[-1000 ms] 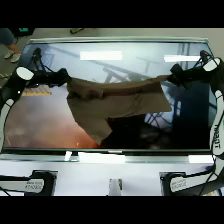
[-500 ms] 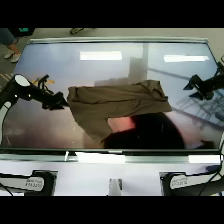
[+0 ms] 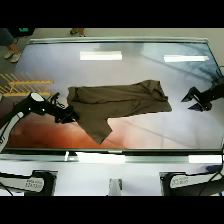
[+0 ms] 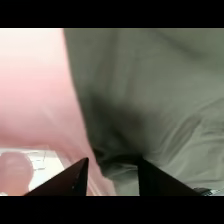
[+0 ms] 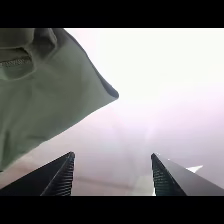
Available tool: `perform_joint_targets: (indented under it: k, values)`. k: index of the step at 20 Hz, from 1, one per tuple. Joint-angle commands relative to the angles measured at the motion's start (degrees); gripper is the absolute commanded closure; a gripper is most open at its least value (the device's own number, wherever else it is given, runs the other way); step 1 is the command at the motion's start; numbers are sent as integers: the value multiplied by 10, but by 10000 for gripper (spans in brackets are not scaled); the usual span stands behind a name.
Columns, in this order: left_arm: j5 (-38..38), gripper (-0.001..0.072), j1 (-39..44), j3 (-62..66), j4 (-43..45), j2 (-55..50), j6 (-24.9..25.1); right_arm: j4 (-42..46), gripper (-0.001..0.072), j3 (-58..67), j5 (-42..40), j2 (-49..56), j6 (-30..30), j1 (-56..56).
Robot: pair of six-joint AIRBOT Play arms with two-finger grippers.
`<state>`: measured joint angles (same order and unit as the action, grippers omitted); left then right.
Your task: Fold the shirts.
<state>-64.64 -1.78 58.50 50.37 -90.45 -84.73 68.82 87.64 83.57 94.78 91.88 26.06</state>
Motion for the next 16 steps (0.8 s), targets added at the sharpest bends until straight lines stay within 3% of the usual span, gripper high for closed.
perform_joint_targets:
  k: [1,2,4,16]
  values:
    - [48,314,19,-9,-15,-7,-7,-15,196,-10,5,13,-17,-3]
    - [54,348,22,-9,-17,-7,-7,-21,153,-21,-1,15,-24,-7]
    - [56,663,22,-8,-21,-6,-6,-22,153,-53,-27,17,-31,-19]
    - [55,670,22,-6,-20,26,2,-128,233,-128,-196,71,-47,-44]
